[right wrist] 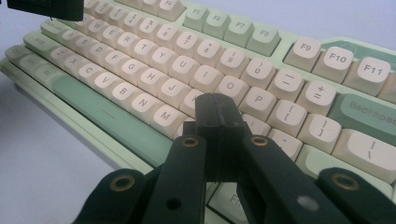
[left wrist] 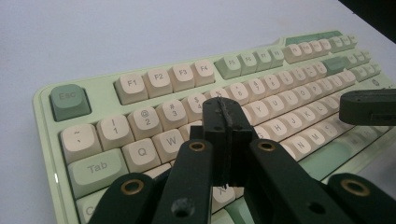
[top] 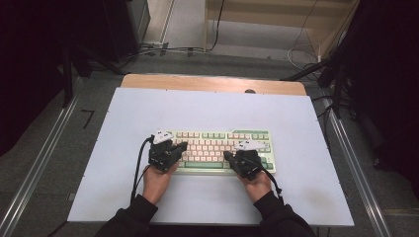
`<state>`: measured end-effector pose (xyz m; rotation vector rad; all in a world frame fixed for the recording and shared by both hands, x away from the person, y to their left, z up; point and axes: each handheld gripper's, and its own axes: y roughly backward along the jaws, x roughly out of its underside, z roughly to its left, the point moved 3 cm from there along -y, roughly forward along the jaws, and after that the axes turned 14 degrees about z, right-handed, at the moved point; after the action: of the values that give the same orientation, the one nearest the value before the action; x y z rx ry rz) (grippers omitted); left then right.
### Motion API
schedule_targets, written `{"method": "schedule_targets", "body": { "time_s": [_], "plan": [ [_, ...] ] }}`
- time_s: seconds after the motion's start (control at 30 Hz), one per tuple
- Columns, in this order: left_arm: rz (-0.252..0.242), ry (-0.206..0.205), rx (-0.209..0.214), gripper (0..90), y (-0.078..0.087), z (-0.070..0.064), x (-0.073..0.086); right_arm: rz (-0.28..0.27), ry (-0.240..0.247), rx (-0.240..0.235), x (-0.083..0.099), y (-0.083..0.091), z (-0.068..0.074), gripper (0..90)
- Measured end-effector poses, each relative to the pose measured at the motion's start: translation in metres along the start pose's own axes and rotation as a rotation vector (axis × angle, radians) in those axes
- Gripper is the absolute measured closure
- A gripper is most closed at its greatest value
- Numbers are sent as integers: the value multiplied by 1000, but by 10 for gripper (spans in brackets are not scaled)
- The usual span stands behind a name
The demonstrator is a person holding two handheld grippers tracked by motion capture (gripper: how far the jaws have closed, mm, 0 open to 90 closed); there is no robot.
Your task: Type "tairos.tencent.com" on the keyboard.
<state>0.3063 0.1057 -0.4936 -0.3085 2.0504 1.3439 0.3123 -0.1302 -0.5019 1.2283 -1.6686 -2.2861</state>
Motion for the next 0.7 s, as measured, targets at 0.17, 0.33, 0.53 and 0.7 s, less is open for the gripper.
{"method": "schedule_targets", "body": {
  "time_s": [0.17,0.33,0.53,0.7],
  "plan": [
    [-1,3,0,900,0,0,0,13,-4,15,3,-2,-2,879],
    [-1,3,-2,900,1,1,1,32,1,22,5,-5,-2,879],
    [0,1,-4,900,1,2,1,-1,-17,5,0,2,-3,879],
    [0,1,-4,900,2,1,1,-11,-26,-3,-1,4,-5,879]
  ]
}}
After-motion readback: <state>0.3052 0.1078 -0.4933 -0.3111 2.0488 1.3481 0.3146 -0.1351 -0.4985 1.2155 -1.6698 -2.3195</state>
